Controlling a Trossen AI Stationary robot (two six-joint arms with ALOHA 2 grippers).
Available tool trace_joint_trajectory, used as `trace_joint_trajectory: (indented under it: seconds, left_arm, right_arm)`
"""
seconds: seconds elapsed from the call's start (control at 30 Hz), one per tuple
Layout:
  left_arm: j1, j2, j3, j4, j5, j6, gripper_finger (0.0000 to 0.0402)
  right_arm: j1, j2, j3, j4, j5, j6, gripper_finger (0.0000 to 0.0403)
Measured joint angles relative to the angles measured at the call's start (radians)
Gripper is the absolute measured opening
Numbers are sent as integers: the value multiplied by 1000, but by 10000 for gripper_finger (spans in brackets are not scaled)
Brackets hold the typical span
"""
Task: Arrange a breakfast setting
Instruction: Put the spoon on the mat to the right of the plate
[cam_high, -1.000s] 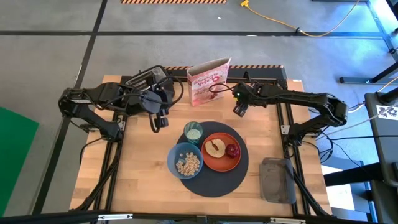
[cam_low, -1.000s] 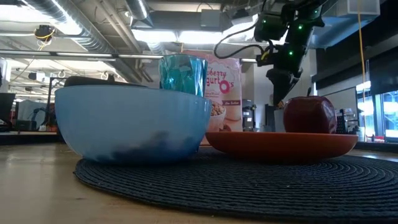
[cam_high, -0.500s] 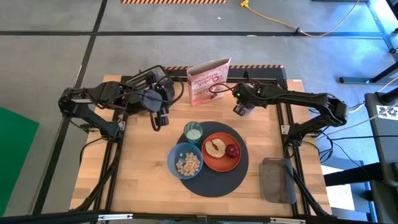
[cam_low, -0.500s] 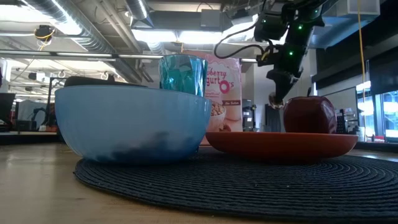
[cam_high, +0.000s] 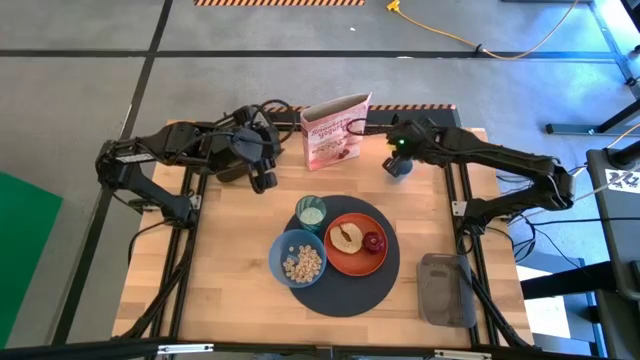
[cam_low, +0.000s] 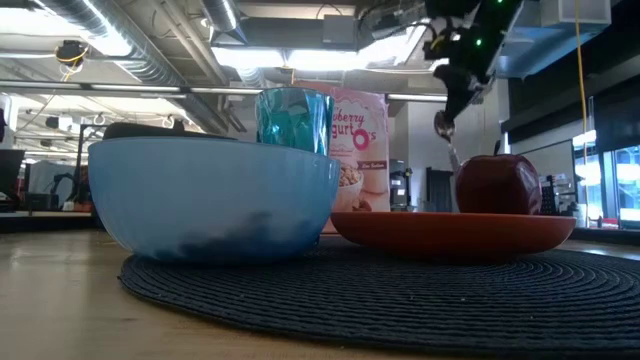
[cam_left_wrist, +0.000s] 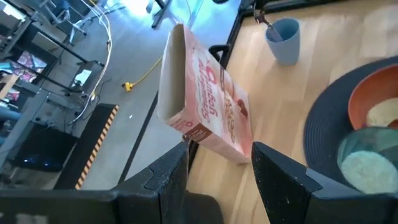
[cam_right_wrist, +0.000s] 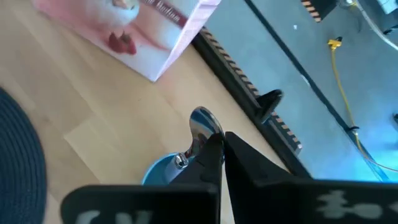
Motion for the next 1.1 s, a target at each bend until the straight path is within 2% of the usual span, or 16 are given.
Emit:
trace_joint_trajectory:
  seconds: [0.13, 0.23, 0.4, 0.5, 0.57, 0.63, 0.77, 0.87, 1.0, 1.1]
  left_arm:
    - [0, 2, -2, 75, 12, 17, 173]
    - [0, 9, -40, 201, 85, 46, 172]
    - [13, 11, -193, 487, 278, 94, 168]
    - [26, 11, -292, 657, 371, 103, 168]
    - [40, 11, -352, 776, 436, 102, 168]
    - [56, 11, -414, 893, 515, 103, 168]
    - [75, 11, -527, 1115, 640, 51, 168]
    - [77, 14, -594, 1244, 676, 26, 168]
    - [68, 53, -625, 1269, 680, 14, 168]
    - [60, 82, -623, 1277, 681, -5, 168]
  right_arm:
    - [0, -18, 72, -54, 25, -1, 3]
    - [1, -24, 160, -90, 3, 4, 2]
    - [65, -25, 325, -114, -120, 34, 2]
    - [128, -25, 407, -113, -241, 57, 1]
    - [167, -25, 444, -108, -330, 82, 1]
    - [205, -25, 461, -102, -375, 102, 1]
    - [286, -22, 459, -96, -355, 137, 1]
    - [343, -16, 430, 0, -310, 154, 1]
    - [405, 19, 418, 115, -309, 134, 1]
    - [426, 38, 417, 136, -315, 123, 1]
